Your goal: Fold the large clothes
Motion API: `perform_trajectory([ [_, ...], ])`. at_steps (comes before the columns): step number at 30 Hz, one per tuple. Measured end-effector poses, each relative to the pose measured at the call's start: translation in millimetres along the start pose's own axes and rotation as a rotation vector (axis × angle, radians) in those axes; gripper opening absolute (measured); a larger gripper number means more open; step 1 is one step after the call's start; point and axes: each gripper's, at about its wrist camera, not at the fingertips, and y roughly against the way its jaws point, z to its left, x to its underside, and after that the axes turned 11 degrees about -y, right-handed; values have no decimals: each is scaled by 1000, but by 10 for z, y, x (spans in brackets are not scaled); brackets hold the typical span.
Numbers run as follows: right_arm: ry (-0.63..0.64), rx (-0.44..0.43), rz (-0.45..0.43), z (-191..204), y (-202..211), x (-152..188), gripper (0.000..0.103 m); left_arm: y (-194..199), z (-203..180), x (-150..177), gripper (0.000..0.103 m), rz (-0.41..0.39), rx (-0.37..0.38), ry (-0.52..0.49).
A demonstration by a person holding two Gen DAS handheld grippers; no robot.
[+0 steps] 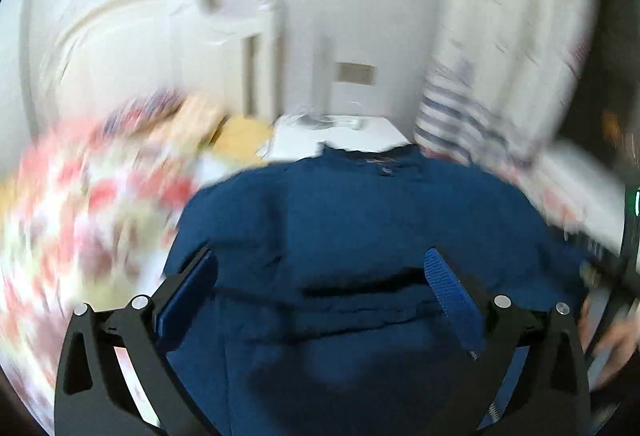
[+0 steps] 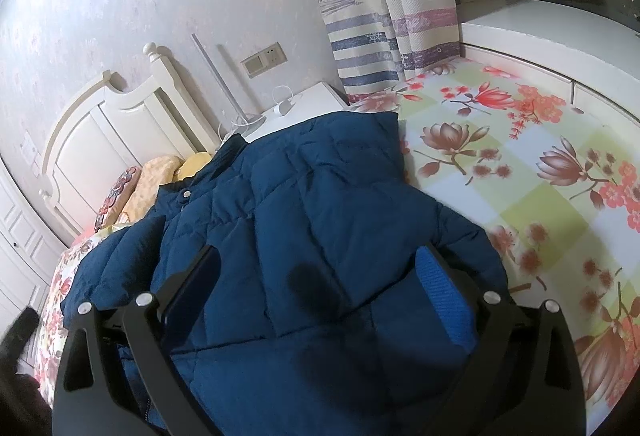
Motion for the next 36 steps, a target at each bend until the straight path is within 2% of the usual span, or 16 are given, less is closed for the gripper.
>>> perform_trajectory([
  [3,40,4,-6,67,13,24,97,-228,194,169,99,117,-53,55],
  [6,123,-18,-28,197,72,79,96,-421,266,356,99,182,-14,93],
  [9,280,-43,-48,497,137,225,94,-656,296,477,99,293,-26,106],
  [13,588,-92,-35,1124,195,579,90,-659,297,469,99,289,-36,100],
  [15,763,-81,-29,1451,162,790,89,-614,344,508,99,264,-14,133],
  [17,911,-81,38,1747,37,957,82,-546,454,553,99,219,36,197],
  [18,974,-88,94,1898,-49,1026,75,-539,495,569,99,205,55,220],
  [20,1074,-102,150,2145,-182,1112,67,-514,591,603,99,171,104,279],
  [25,1251,-132,217,2451,-373,1295,67,-498,706,661,99,132,159,346],
  [28,1370,-112,186,2494,-420,1467,66,-488,764,706,99,114,186,377],
  [29,1387,-107,170,2477,-430,1504,65,-467,775,726,99,109,192,385],
  [30,1387,-105,150,2465,-416,1510,41,-466,782,731,99,107,195,389],
  [31,1345,-112,143,2451,-384,1453,26,-463,775,732,99,107,195,388],
  [32,1259,-137,124,2422,-311,1318,19,-459,766,731,99,108,193,386],
  [34,1017,-221,112,2262,-174,934,17,-431,740,744,99,106,193,387],
  [36,632,-323,124,1804,-48,394,17,-403,733,757,99,103,195,391],
])
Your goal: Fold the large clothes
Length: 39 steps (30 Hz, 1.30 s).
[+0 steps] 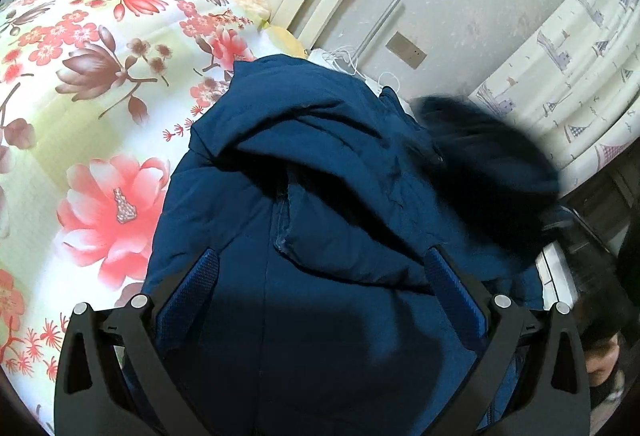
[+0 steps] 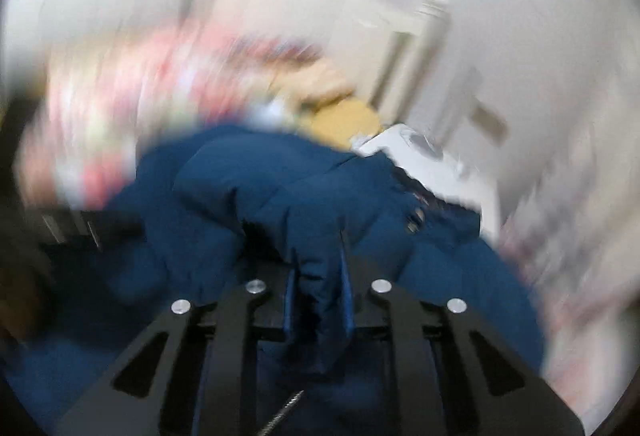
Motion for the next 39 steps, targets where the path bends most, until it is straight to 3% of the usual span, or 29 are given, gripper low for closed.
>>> perform_trajectory([
  [2,-394,-84,-37,-748,218,94,19,3,-12,9,99,1,-3,-2],
  [4,-625,-105,7,-1253,204,299,27,-8,-32,2,99,8,-15,-12],
  [6,-680,-39,65,-1521,149,467,41,-12,-58,10,99,13,-25,-20],
  [8,-744,-109,78,-1658,127,573,57,-13,-64,10,99,13,-26,-20],
  [10,-784,-118,59,-1704,136,588,59,-11,-51,9,99,8,-18,-13],
  [13,-768,-91,53,-1707,133,596,57,0,-41,11,99,3,-8,-5],
  [16,-762,-81,48,-1715,118,653,26,-10,-36,11,99,4,-12,-8],
  [19,-720,-58,-50,-1653,290,614,20,-10,-50,11,99,7,-19,-13],
  [21,-711,30,-13,-1630,313,562,20,-10,-51,9,99,6,-18,-11],
  [24,-783,59,79,-1721,202,690,21,-12,-61,11,99,6,-18,-11],
  [25,-780,66,83,-1722,212,709,25,-12,-57,10,99,6,-18,-11],
  [26,-763,89,84,-1696,268,677,35,-12,-55,10,99,5,-17,-10],
  [28,-734,198,7,-1650,491,613,47,-15,-56,11,99,6,-19,-11],
  [30,-653,379,-147,-1531,811,482,48,-20,-60,13,99,8,-23,-14],
  [32,-531,436,-229,-1367,946,309,49,-25,-67,12,99,9,-27,-17],
  [33,-482,418,-207,-1317,898,247,51,-27,-71,13,99,10,-28,-18],
  [36,-312,315,-23,-1100,407,133,54,-28,-63,10,99,9,-27,-17],
  [39,-244,442,152,-1153,-113,299,54,-7,-42,15,99,-5,-6,-2],
])
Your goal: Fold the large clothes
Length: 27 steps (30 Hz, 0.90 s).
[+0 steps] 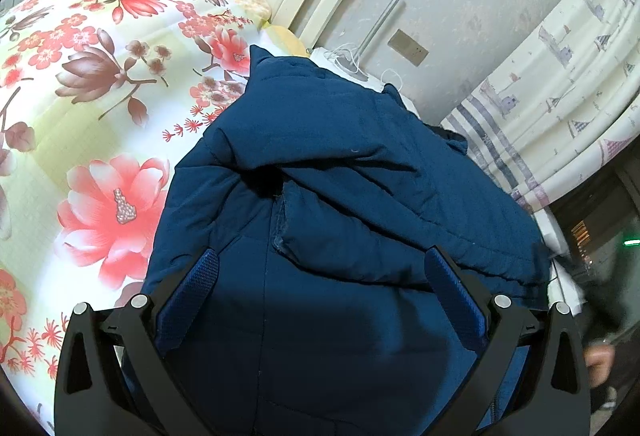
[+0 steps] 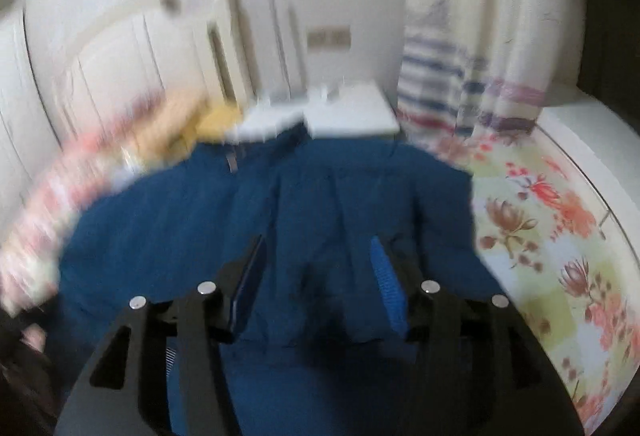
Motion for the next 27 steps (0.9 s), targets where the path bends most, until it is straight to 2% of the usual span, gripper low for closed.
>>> perform_trajectory([
  [2,-30,-20,-28,-100,-70,92,55,69,42,-6,99,-26,17,22],
  [4,-33,-32,-31,-96,-61,104,56,268,35,-69,99,-118,-12,46],
  [6,-40,-46,-29,-105,-100,94,56,405,-50,-265,99,-190,8,40],
  [7,-47,-55,-28,-131,-107,85,57,397,-120,-369,99,-188,21,21],
  [9,-53,-64,-31,-168,-100,122,57,297,-277,-557,99,-154,23,-30],
  [11,-56,-70,-33,-173,-98,112,57,47,-475,-731,99,-97,-6,-102],
  [13,-61,-75,-33,-152,-77,137,57,-313,-562,-746,99,3,-40,-135],
  [15,-68,-90,-34,-160,-60,149,57,-736,-553,-627,99,151,-124,-157],
  [17,-74,-100,-32,-169,-61,147,58,-891,-746,-465,99,147,-247,-326],
  [18,-76,-103,-32,-174,-63,146,58,-904,-822,-451,99,163,-286,-367],
  [20,-79,-108,-31,-179,-69,140,59,-823,-830,-564,99,173,-255,-325],
  [21,-79,-109,-30,-183,-74,137,59,-718,-815,-714,99,134,-197,-272],
  [22,-78,-108,-31,-175,-75,138,60,-658,-810,-814,99,99,-178,-251],
  [24,-76,-105,-32,-169,-75,136,60,-666,-827,-1124,99,54,-226,-252],
  [26,-78,-109,-33,-171,-72,134,60,-902,-764,-1300,99,108,-254,-250],
  [27,-79,-111,-33,-170,-72,137,60,-1153,-641,-1360,99,186,-306,-229],
])
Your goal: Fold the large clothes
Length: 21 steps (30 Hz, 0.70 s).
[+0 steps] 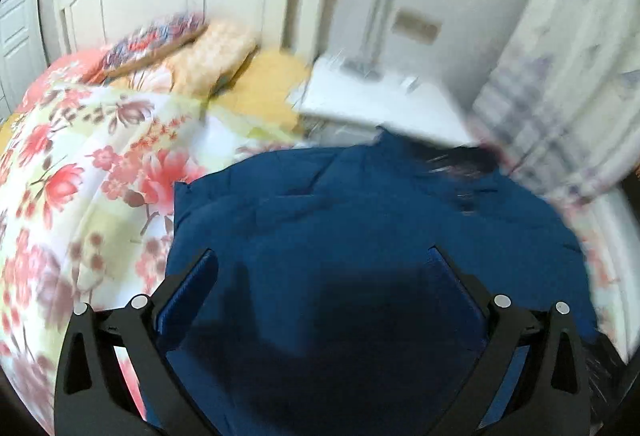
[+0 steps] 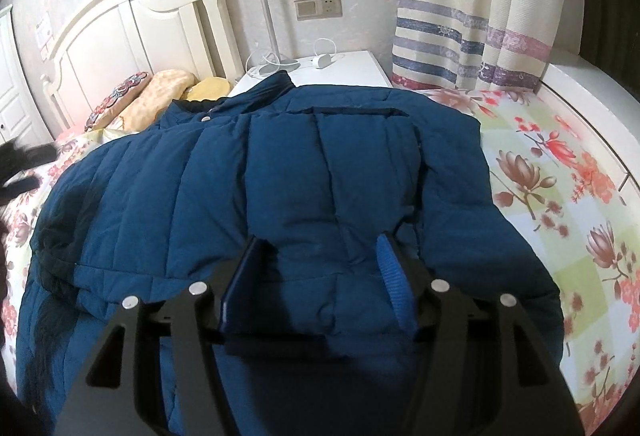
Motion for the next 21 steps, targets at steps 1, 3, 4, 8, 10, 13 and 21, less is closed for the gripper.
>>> perform_trajectory([
  [1,-2,-4,0,-5,2,0,60,-205,66,-8,99,65,-17,20],
  [3,-3,-18,1,-2,1,-3,61,-495,152,51,99,93,0,39],
  [4,-2,-18,0,0,4,0,61,-494,129,42,99,87,-14,27],
  [8,-2,-29,4,7,0,-7,65,-203,-5,-55,99,28,-9,50],
  [10,1,-28,4,14,0,-3,66,-15,-221,-167,99,-29,8,21],
  [13,2,-31,3,11,3,3,67,-11,-722,-270,99,-37,40,-110],
  [21,-5,-47,1,-25,10,1,68,-563,-1528,-133,99,58,-57,-255],
])
